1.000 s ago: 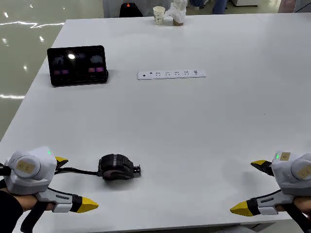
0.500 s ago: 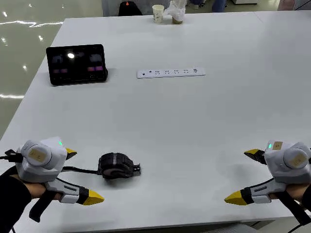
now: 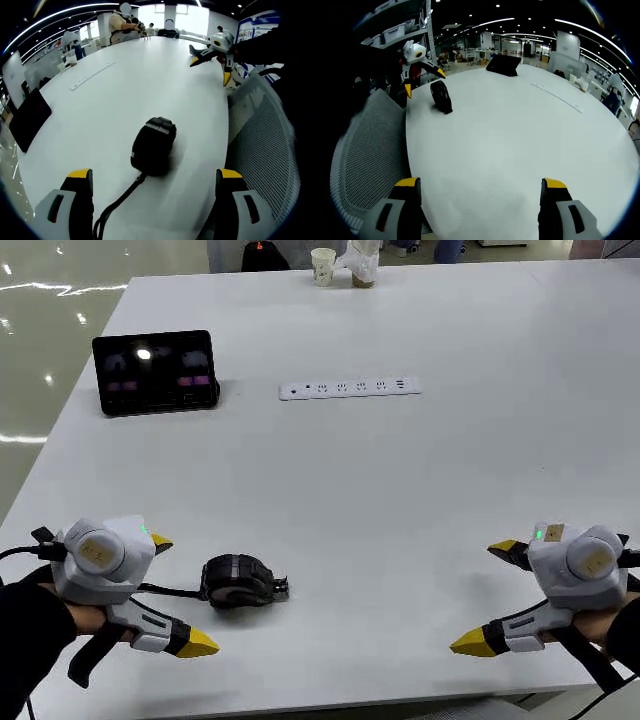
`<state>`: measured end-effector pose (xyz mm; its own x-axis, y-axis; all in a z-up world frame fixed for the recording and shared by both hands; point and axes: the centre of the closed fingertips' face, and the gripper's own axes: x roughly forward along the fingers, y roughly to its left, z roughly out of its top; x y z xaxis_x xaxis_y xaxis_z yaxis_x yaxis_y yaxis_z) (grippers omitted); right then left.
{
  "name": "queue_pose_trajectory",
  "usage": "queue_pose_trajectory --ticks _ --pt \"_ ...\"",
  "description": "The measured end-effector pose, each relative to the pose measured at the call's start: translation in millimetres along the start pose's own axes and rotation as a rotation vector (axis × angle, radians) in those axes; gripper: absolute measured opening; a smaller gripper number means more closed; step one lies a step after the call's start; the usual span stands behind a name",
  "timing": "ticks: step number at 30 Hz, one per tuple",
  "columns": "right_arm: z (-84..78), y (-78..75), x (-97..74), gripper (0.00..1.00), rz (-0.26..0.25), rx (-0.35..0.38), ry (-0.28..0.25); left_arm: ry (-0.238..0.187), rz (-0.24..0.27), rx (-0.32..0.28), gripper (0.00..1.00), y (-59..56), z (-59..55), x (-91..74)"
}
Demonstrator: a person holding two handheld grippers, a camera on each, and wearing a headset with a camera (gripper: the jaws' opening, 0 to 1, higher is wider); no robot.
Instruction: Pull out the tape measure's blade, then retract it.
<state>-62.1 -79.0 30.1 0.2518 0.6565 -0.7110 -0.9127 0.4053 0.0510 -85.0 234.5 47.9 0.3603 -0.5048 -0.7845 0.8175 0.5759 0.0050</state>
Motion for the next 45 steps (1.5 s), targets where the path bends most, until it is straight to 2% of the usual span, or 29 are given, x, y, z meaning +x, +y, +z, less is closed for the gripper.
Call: queue_pose_trajectory --ticks 3,6,10,15,20,23,26,30,34,36,41,45 --pt "2.4 -1.4 1.7 0.99 0.003 -0.011 0.004 0.001 0.000 0.011 0.99 5.1 3.3 2.1" --pt "5.5 -4.6 2.7 0.99 -0.006 -0.033 0.000 0.001 -0.004 0.029 0.99 4.7 8.2 3.7" --pt "13.2 -6.9 5.8 0.99 -0.006 -0.052 -0.009 -0.003 -0.005 0.093 0.99 4.5 17.5 5.9" --pt "25.0 -9.9 12.1 0.99 -0.006 -0.068 -0.029 0.008 -0.019 0.137 0.99 3.7 25.0 10.4" --pt "37.9 -3.3 21.1 0.99 0.029 -0.107 -0.034 0.012 -0.040 0.190 0.99 -2.4 31.2 13.3" --pt "41.2 2.0 28.3 0.99 0.057 -0.131 -0.020 0.019 -0.052 0.208 0.98 -4.1 32.7 15.4" --pt "44.1 2.6 34.5 0.99 0.070 -0.148 -0.011 0.032 -0.065 0.232 0.96 -5.6 32.3 18.2" --pt "55.0 2.0 39.3 0.99 0.072 -0.161 -0.028 0.048 -0.082 0.264 0.94 -6.8 33.1 21.4" --pt "61.6 1.9 46.3 0.99 0.077 -0.164 -0.027 0.062 -0.099 0.270 0.91 -7.1 34.2 26.0" --pt "65.8 5.7 51.4 0.99 0.098 -0.155 -0.039 0.068 -0.107 0.270 0.91 -7.6 34.4 29.1" --pt "68.8 14.0 65.3 0.99 0.125 -0.170 -0.023 0.087 -0.119 0.274 0.88 -6.0 33.0 36.8" --pt "76.4 20.6 71.4 0.99 0.142 -0.166 -0.039 0.083 -0.128 0.255 0.85 -6.1 33.0 41.4"
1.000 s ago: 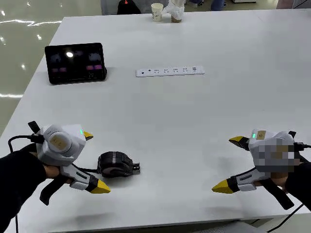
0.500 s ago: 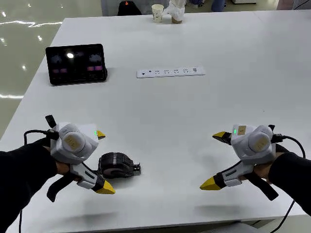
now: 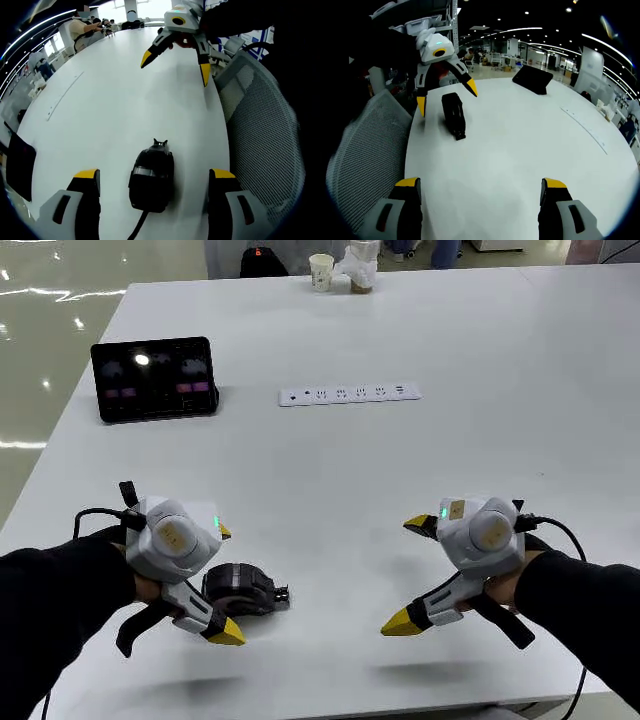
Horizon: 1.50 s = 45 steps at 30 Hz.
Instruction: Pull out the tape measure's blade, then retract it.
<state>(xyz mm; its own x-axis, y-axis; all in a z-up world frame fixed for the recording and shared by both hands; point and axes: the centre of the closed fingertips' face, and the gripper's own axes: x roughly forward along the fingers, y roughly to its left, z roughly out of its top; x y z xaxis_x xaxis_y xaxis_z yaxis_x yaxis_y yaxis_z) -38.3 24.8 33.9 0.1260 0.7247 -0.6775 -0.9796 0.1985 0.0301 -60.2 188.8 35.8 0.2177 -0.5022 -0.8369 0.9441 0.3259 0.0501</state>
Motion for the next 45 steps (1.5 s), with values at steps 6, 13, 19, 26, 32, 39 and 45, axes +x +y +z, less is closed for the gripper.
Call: queue_pose_trajectory --ticks 6,13,19,26,32,39,45 --pt "6.2 5.4 10.7 0.99 0.033 -0.009 -0.002 0.019 -0.007 0.005 0.79 0.9 -2.9 5.5" --pt "17.2 6.3 26.1 0.99 0.057 -0.004 -0.013 0.021 -0.004 0.015 0.67 1.4 -1.6 9.8" --pt "21.3 9.8 40.6 0.99 0.078 -0.024 -0.002 0.025 -0.015 0.030 0.56 0.5 -1.4 12.6" --pt "30.8 16.6 48.9 0.99 0.104 -0.051 -0.001 0.028 -0.009 0.058 0.39 2.6 -0.4 14.2" --pt "36.9 18.5 54.9 0.99 0.117 -0.052 -0.002 0.034 -0.015 0.079 0.31 1.9 1.1 15.1" --pt "40.0 21.7 65.2 0.99 0.131 -0.056 0.009 0.037 -0.017 0.114 0.30 0.9 0.6 15.7" --pt "39.9 25.0 78.7 0.99 0.139 -0.062 0.032 0.022 -0.016 0.102 0.30 1.7 0.2 15.8"
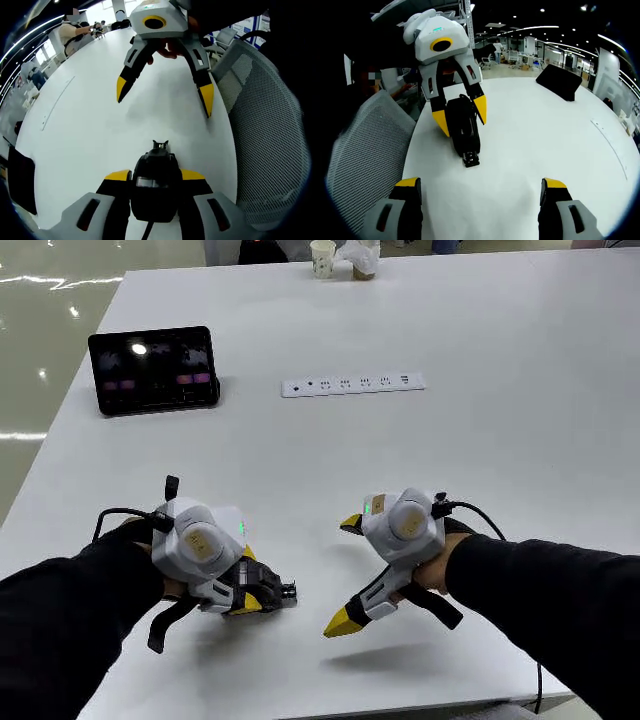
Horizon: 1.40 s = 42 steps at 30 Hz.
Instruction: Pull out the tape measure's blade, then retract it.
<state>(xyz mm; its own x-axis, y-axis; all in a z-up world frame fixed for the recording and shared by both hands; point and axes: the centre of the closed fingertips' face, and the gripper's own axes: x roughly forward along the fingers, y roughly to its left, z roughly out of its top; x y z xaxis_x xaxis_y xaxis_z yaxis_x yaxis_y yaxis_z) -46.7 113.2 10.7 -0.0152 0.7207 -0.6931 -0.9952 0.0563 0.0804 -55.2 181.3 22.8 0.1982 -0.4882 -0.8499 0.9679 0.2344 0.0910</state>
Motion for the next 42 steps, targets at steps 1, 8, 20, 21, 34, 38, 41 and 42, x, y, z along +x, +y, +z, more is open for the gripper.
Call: queue_pose_trajectory --ticks 1,8,20,21,34,38,41,42 --pt "1.1 1.1 0.8 0.99 0.000 0.000 0.000 -0.002 0.002 -0.001 0.30 -0.1 0.1 0.0" --pt "8.2 6.8 10.4 0.99 0.007 -0.021 -0.007 -0.013 0.005 -0.012 0.30 0.2 0.5 0.3" --pt "12.9 12.7 27.8 0.64 0.029 -0.102 0.031 -0.024 0.011 -0.021 0.30 1.1 -0.3 0.6" --pt "13.0 12.8 29.2 0.60 0.029 -0.112 0.035 -0.025 0.009 -0.022 0.30 1.0 -0.3 0.7" --pt "14.9 7.9 43.5 0.32 0.033 -0.151 0.053 -0.035 0.002 -0.025 0.30 1.1 -0.3 0.9" --pt "15.3 10.3 47.0 0.27 0.044 -0.178 0.060 -0.038 0.001 -0.025 0.30 0.9 -0.1 0.8" --pt "16.5 11.3 48.7 0.20 0.044 -0.182 0.062 -0.039 0.000 -0.026 0.30 0.9 -0.2 0.9" --pt "16.8 12.4 49.6 0.19 0.050 -0.189 0.065 -0.039 0.000 -0.026 0.30 0.8 -0.1 1.0"
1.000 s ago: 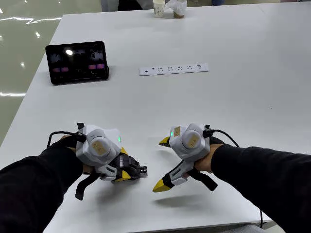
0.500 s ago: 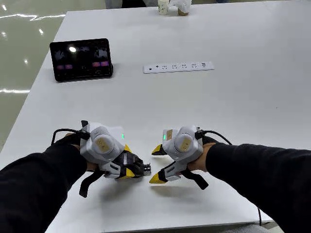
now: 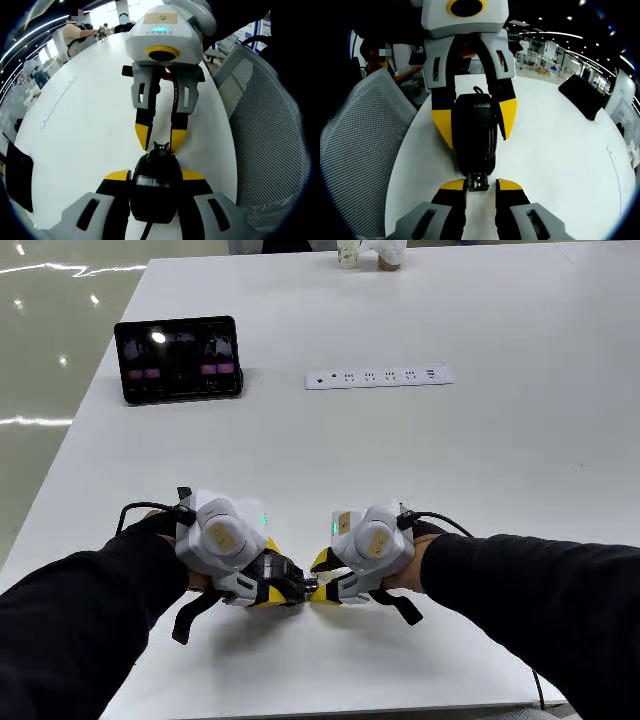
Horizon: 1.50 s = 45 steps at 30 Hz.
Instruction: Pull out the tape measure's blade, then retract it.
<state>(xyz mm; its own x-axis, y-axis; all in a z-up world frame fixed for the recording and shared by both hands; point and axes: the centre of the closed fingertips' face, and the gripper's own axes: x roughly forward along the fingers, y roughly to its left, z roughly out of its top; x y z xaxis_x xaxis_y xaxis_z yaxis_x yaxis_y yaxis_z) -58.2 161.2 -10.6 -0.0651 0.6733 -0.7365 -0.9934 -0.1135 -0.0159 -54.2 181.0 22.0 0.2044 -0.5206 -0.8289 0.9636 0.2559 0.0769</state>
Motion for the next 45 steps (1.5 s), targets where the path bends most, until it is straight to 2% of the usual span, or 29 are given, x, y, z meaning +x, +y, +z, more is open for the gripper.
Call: queue_pose_trajectory --ticks 3,5,9,11,16,20,26,45 --pt "0.6 2.8 1.5 0.13 0.011 0.001 0.010 0.000 0.002 -0.001 0.30 0.0 -0.1 0.0" --pt "0.1 2.5 3.5 0.13 0.008 0.002 0.016 -0.003 0.005 -0.001 0.30 -0.2 -0.1 -0.2" --pt "0.1 1.0 3.4 0.13 0.023 0.068 0.022 -0.014 0.016 -0.004 0.30 -0.4 0.1 -0.6" --pt "0.2 2.1 3.8 0.13 0.013 -0.004 0.034 -0.017 0.017 -0.003 0.30 -0.6 0.4 -0.9" --pt "0.0 1.8 4.3 0.13 0.027 0.028 0.024 -0.022 0.014 -0.002 0.30 0.0 0.1 0.0" --pt "0.1 2.8 4.3 0.12 0.034 0.010 0.020 -0.022 0.010 -0.003 0.30 1.3 -1.5 2.0" --pt "-0.2 2.5 4.4 0.12 0.042 0.028 0.005 -0.023 0.011 -0.004 0.30 1.8 -2.3 2.7" --pt "-3.0 4.5 1.5 0.11 0.061 0.031 0.003 -0.021 0.012 -0.011 0.30 -0.9 0.0 0.0"
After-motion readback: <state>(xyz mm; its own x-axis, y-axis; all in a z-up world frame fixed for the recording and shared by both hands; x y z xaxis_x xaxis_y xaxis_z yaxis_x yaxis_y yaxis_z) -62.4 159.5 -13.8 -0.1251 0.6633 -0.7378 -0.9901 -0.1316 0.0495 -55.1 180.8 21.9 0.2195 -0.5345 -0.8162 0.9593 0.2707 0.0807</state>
